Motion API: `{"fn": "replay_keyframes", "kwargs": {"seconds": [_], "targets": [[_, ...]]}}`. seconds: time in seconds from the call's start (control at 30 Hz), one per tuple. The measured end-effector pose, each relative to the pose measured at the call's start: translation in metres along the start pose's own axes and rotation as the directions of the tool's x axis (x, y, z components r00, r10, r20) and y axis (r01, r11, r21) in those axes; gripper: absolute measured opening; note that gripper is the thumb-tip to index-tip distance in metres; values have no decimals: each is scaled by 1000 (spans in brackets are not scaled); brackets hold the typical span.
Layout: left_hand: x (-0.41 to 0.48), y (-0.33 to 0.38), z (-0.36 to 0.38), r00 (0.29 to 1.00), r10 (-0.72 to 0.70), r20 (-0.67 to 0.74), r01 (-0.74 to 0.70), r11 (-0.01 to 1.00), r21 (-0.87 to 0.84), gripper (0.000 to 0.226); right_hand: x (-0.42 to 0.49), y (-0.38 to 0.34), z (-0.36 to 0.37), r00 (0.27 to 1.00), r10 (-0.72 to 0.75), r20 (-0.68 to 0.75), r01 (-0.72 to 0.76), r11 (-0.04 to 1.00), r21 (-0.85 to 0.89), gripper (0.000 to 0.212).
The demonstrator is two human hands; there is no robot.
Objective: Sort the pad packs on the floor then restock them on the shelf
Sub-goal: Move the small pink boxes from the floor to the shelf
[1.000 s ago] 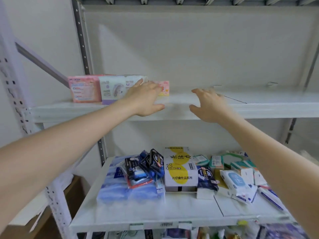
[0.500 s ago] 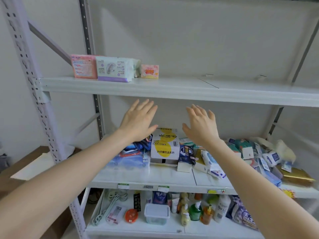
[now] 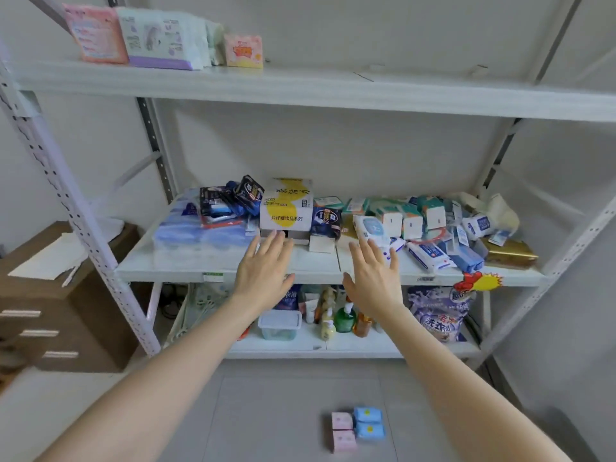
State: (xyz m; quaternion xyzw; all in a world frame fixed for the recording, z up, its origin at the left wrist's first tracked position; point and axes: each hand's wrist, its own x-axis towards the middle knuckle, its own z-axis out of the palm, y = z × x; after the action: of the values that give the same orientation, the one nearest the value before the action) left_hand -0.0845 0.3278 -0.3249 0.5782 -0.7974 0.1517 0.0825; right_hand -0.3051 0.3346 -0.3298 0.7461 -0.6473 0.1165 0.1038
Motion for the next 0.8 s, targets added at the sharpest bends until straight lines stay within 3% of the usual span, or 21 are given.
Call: {"fn": "replay_keyframes", "kwargs": {"seconds": [0.27,0.5,0.8], "targets": [[-73,85,94,986,-2,165,22,992,-125,70,-122,28,72,977,108,184,-108,994,-10,64],[-135,155,157,940,44,337,16,985,-172,69,-215,70,136,893,198,405,-187,980,-67,64],[-160,225,233,868,70,492,32,980,-196,66,-270,128,214,807,180,563,-161,983,-84,63]]}}
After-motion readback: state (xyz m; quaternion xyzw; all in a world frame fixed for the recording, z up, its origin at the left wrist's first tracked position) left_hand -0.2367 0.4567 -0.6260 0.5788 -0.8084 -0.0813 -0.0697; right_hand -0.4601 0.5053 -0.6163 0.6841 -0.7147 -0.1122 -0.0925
